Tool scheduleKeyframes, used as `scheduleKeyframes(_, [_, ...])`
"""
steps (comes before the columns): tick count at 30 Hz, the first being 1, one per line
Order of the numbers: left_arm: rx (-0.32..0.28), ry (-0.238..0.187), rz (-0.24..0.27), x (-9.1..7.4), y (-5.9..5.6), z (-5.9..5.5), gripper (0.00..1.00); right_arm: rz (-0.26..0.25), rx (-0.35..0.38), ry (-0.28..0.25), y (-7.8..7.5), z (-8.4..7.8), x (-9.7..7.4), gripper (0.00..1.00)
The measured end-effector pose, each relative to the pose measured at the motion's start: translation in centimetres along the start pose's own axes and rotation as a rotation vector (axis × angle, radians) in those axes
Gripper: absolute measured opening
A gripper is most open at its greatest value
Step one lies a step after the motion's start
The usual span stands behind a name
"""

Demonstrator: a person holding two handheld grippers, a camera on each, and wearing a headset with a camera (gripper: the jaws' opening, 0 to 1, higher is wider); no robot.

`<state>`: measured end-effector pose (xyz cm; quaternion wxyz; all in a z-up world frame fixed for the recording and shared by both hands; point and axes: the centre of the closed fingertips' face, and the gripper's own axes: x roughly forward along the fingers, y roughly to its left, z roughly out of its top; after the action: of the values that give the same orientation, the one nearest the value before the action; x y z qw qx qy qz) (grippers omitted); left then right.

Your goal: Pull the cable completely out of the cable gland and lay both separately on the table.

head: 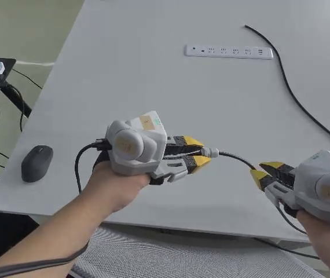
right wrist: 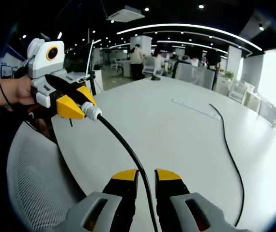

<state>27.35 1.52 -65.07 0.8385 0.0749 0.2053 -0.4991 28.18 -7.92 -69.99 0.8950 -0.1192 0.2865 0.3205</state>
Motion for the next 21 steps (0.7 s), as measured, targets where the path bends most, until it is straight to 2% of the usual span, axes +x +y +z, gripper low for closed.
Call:
scheduleKeyframes(6, [0.002,0.004,0.000,-0.1,0.0,-0.2,0.15,0.012,-0.058,0.002,0.6,1.1,-0.3,0.14])
scheduleKeyframes(13, [0.001,0.002,-0.005,-0.1,-0.1,-0.2,0.15,0.035,-0.199,-0.002,1.9,2.7,-0.1,0.17])
scheduleKeyframes(16, [-0.004,0.001,-0.007,-0.1,-0.1,-0.1,0.15,0.065,-0.201,-0.003,2.5,3.4,0.1,0.17])
scheduleKeyframes(19, [-0.007,-0.002,-0.011,0.0,-0.1,0.1,0.15,0.091,-0.267,0.003,3.2,3.9,0.4,0.18])
scheduleKeyframes(21, [-0.007,0.001,-0.014,0.1,-0.1,0.0,0.15,0.100,-0.338,0.003,3.5,4.2,0.6,0.16])
